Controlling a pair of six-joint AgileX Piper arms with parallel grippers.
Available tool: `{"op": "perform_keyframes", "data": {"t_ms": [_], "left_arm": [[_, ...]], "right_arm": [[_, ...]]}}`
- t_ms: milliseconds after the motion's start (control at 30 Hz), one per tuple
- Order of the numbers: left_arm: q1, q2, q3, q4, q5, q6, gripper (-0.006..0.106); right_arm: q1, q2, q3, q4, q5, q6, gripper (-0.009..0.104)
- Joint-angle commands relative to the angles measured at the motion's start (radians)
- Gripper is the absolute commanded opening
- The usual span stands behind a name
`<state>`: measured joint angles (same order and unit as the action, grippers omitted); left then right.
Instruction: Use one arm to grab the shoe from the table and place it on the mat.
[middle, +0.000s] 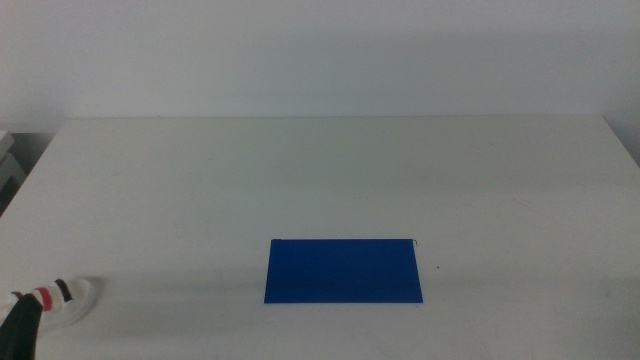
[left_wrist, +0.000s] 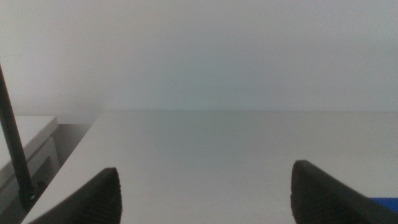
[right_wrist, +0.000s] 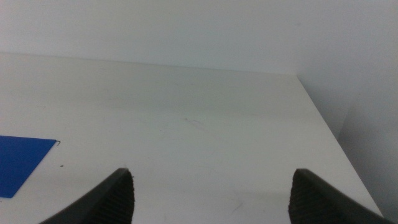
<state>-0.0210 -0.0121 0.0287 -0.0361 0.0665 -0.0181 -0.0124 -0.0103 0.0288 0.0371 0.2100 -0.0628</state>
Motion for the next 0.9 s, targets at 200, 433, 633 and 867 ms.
{"op": "perform_keyframes", "data": {"t_ms": [200, 433, 633, 867], "left_arm": [[-0.002, 0.123, -0.163, -0.016, -0.066, -0.011, 0.094], [-0.002, 0.314, -0.385, -0.015, 0.081, -0.011, 0.094], [-0.002, 0.471, -0.6, -0.001, 0.342, -0.011, 0.094], [-0.002, 0.63, -0.786, 0.016, 0.641, -0.011, 0.094]], "right_arm": [[0.001, -0.026, 0.005, -0.009, -0.076, -0.008, 0.064], [0.001, -0.026, 0.005, -0.009, -0.076, -0.008, 0.064], [0.001, -0.026, 0.005, -0.009, -0.076, -0.008, 0.064], [0.001, -0.026, 0.005, -0.009, -0.076, -0.008, 0.064]]}}
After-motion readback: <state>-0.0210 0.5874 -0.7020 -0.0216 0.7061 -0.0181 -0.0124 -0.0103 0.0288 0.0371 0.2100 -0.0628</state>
